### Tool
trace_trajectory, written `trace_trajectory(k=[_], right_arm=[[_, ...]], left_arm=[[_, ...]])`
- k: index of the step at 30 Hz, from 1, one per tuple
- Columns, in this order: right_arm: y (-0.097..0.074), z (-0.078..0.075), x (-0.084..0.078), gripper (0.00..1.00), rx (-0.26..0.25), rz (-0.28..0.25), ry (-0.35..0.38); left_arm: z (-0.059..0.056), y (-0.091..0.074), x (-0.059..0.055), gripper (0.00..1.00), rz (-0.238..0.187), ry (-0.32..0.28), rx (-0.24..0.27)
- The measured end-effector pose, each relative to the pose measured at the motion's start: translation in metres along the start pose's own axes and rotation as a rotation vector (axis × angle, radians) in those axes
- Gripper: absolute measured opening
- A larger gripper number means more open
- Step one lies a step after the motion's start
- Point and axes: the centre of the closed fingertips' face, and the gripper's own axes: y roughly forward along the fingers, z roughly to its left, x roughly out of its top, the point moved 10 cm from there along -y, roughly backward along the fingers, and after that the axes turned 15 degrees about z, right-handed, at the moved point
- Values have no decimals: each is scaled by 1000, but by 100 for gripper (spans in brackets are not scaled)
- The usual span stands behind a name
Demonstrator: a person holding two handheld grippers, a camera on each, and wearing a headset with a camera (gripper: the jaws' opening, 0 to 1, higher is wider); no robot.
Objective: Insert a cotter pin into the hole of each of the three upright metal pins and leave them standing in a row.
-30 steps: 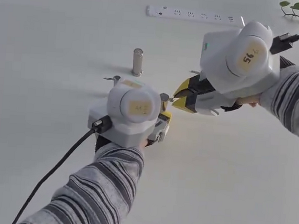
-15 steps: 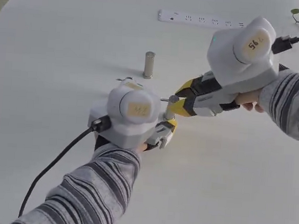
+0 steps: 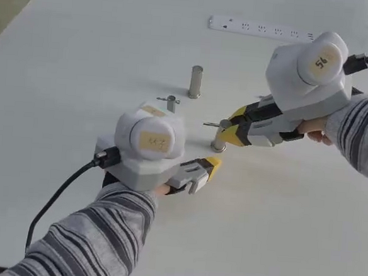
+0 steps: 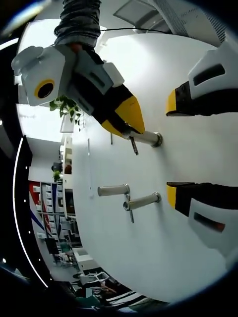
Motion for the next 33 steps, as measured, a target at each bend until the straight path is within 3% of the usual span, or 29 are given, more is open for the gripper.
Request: trace_trajectory(k=[4, 10, 12, 15, 18, 22, 33], right_arm=[[-2, 1, 0, 8, -1, -10, -15], [-13, -2, 6, 8, -5, -84, 8], [-14, -3, 9, 8, -4, -72, 15], [-15, -3, 9, 7, -5, -77, 3], [-15, -3, 9, 8, 10, -70, 38], [-10, -1, 7, 8, 7, -39, 29], [2, -6, 8, 10, 18, -34, 25]], left_arm=[[1, -8, -2, 56, -13, -21, -2], [7, -19, -4, 63, -44, -37, 3], [7, -20, -4, 65, -75, -24, 4], [8, -18, -5, 65, -45, -11, 10], [8, -18, -6, 65, -48, -20, 8], [9, -20, -6, 65, -47, -11, 11], [12, -28, -6, 66, -62, -15, 16]])
